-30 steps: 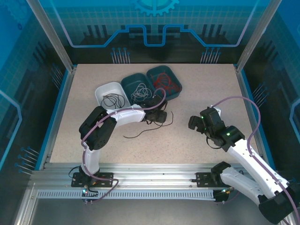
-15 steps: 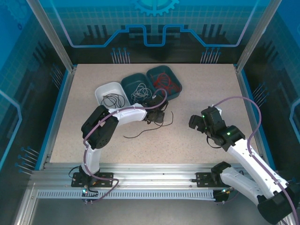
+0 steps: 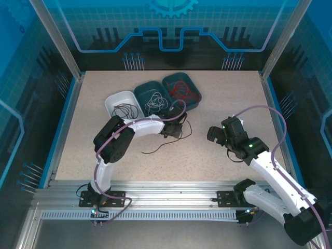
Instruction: Untangle the cables
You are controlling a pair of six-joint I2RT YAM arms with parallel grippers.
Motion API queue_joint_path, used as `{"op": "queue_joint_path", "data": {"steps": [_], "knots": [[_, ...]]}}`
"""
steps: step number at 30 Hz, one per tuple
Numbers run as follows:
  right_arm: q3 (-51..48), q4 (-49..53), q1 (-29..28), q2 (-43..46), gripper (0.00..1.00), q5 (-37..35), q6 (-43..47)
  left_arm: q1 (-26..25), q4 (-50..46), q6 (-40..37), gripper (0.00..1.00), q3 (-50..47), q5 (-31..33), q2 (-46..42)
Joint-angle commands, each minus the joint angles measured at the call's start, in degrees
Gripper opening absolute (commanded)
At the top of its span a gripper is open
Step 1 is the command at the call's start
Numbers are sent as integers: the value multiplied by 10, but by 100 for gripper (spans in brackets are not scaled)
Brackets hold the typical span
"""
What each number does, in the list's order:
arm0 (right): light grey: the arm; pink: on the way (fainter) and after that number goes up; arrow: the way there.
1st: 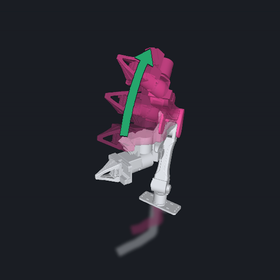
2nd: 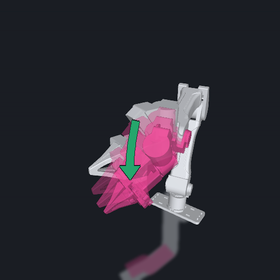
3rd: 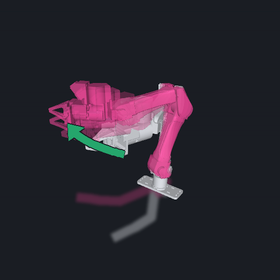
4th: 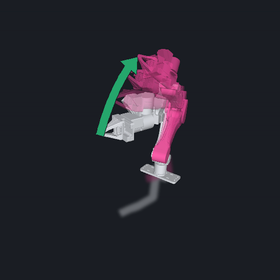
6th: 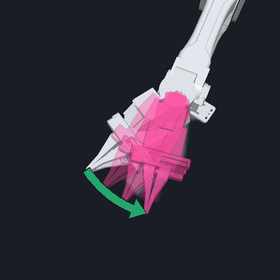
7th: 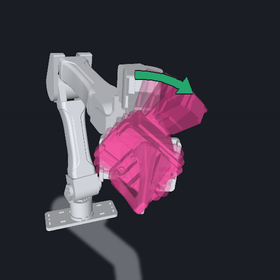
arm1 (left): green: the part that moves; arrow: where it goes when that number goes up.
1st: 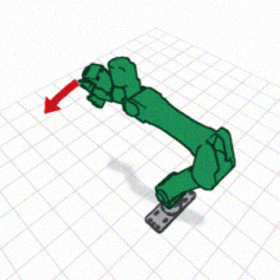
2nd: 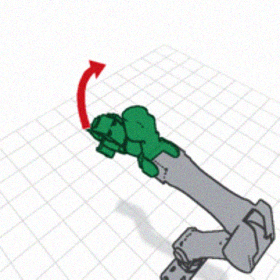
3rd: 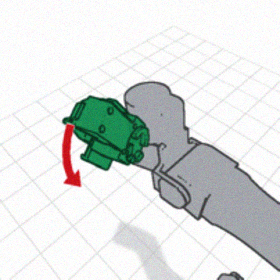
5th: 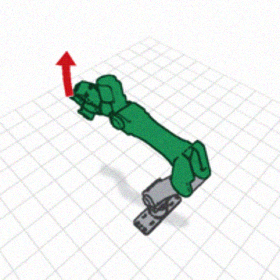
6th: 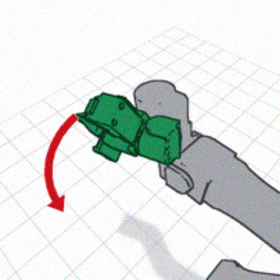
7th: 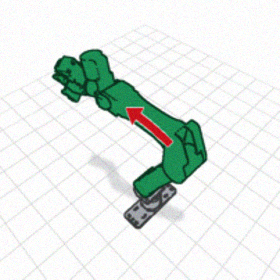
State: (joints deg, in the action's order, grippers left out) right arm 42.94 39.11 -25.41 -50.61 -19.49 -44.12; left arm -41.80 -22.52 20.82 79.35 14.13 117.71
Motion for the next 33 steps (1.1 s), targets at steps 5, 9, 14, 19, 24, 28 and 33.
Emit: {"op": "queue_joint_path", "data": {"steps": [5,9,14,19,24,28,33], "knots": [[0,-29,10,-10,100,35,12,-2,23,-3,0,-28,-27,-118],[-21,-78,11,-11,100,83,22,-1,45,9,0,-55,-42,-200],[-81,-217,7,-6,100,190,26,-2,67,29,0,-79,-59,-279],[-155,-402,-47,-5,100,217,26,-1,93,54,0,-97,-65,-338],[-185,-534,-139,-41,99,148,67,1,119,78,0,-109,-97,-383],[-182,-619,-178,-93,96,107,109,8,123,99,0,-110,-139,-407],[-179,-743,-183,-172,94,86,152,26,131,132,0,-119,-217,-439]]}}
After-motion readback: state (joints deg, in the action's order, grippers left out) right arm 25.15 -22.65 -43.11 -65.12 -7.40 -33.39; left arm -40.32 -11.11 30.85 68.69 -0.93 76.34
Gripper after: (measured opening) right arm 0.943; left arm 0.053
